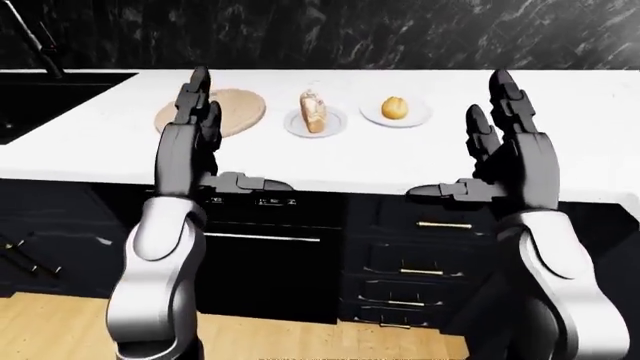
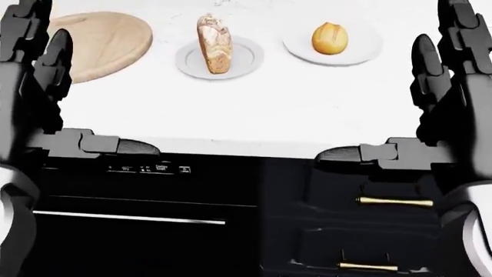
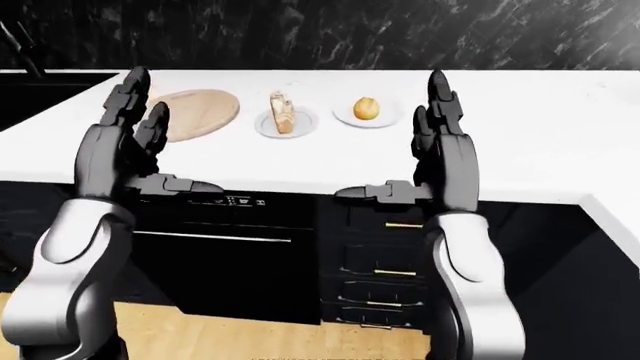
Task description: Place all breads on the cutting board.
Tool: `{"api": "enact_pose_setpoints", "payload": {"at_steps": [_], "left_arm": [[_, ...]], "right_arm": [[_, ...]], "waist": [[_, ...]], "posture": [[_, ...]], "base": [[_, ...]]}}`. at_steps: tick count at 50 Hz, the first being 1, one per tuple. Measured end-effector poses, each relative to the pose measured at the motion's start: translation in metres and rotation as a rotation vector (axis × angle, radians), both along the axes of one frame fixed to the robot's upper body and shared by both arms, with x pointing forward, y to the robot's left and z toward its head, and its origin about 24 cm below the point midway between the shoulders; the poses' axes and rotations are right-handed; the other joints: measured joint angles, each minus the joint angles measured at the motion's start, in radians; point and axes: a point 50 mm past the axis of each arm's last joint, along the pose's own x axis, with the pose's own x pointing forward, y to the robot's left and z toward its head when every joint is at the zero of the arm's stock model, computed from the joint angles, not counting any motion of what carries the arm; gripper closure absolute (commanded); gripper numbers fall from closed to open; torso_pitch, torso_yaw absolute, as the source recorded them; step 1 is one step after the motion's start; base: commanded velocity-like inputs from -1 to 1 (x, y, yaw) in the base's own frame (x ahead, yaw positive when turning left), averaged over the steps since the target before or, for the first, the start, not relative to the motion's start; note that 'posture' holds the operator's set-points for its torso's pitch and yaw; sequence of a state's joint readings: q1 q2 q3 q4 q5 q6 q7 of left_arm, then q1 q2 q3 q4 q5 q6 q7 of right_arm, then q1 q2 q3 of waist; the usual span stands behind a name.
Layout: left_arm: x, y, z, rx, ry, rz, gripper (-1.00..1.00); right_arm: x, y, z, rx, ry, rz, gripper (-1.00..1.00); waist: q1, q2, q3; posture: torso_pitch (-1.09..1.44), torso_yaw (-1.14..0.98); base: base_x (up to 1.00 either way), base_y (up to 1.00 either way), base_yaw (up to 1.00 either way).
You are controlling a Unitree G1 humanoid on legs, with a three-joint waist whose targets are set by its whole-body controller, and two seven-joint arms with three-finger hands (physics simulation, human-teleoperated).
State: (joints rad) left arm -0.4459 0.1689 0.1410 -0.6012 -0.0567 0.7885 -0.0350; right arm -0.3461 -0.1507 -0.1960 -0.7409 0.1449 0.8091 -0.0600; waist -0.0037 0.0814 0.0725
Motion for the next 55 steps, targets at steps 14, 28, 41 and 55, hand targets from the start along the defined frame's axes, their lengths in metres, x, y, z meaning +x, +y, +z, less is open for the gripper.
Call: {"api": "enact_pose_setpoints", "payload": {"at_steps": [14, 28, 41, 55], "left_arm": [[-0.003, -0.001, 0.003, 0.0, 0.009, 0.003, -1.0], [-0.005, 0.005, 0.001, -0.003, 0.031, 0.021, -1.0], [-0.007, 0.011, 0.0, -0.007, 0.046, 0.042, -1.0], [-0.014, 0.01, 0.011, 0.001, 0.008, 0.026, -1.0]], "right_arm": [[-0.001, -0.005, 0.008, 0.019, -0.013, -0.003, -1.0], [0.002, -0.001, 0.005, 0.027, 0.037, 0.015, -1.0], [0.0, 0.003, 0.008, 0.002, 0.001, 0.036, -1.0], [-0.002, 0.001, 0.015, -0.001, -0.011, 0.018, -1.0]], "waist": [[0.042, -0.145, -0.038], [0.022, -0.031, -0.012], [0.015, -0.129, -0.045], [0.005, -0.09, -0.041]], "posture": [[0.0, 0.0], [0.0, 0.0], [0.0, 0.0], [0.0, 0.0]], "base": [[0.51, 0.0, 0.0], [0.19, -0.01, 0.0], [-0.04, 0.02, 0.0], [0.0, 0.0, 0.0]]}}
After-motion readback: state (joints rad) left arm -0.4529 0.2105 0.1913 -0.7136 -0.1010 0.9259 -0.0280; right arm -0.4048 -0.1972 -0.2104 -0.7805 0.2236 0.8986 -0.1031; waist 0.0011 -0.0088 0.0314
